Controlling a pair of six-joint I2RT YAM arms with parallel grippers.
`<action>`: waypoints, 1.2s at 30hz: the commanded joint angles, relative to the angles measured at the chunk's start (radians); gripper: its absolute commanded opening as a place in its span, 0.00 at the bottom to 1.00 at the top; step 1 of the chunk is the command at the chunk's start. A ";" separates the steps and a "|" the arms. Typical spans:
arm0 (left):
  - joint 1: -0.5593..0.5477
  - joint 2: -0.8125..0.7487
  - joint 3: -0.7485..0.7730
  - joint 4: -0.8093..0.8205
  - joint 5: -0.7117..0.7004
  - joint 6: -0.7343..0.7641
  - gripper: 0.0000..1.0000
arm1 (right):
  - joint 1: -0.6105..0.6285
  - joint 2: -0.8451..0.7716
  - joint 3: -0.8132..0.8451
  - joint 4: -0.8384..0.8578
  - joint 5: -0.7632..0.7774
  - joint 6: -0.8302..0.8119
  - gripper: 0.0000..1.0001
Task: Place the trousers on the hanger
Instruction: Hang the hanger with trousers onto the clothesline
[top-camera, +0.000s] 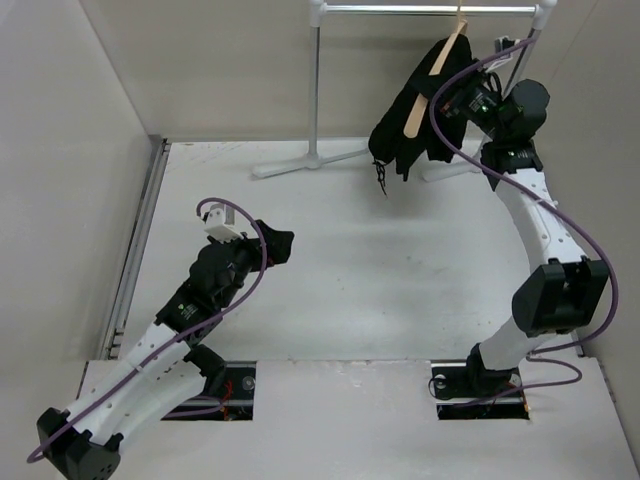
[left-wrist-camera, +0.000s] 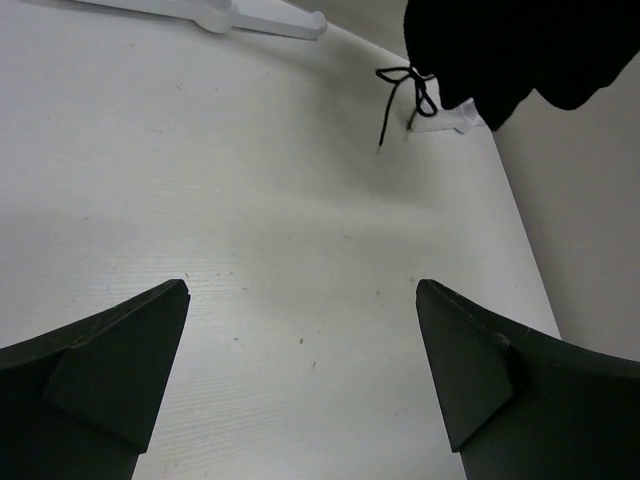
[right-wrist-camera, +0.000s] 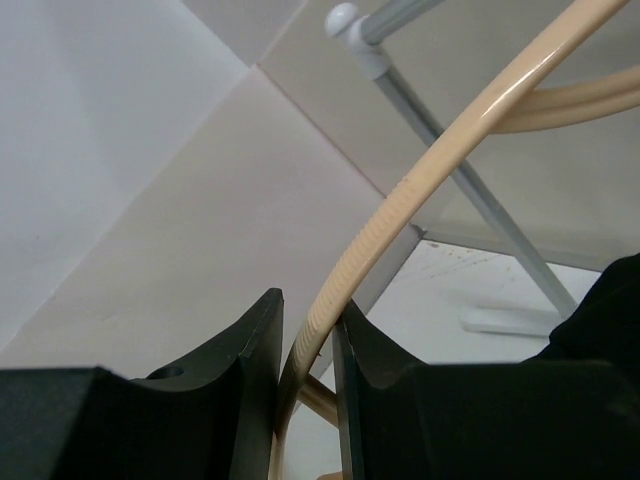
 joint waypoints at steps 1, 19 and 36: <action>0.011 0.002 0.020 0.045 0.009 -0.004 1.00 | -0.034 0.024 0.060 0.160 -0.024 -0.012 0.03; 0.031 0.043 0.026 0.045 0.012 -0.007 1.00 | -0.165 0.127 0.133 0.198 -0.076 0.043 0.02; 0.038 0.099 0.026 0.089 0.021 -0.009 1.00 | -0.189 0.225 0.139 0.224 -0.093 0.071 0.03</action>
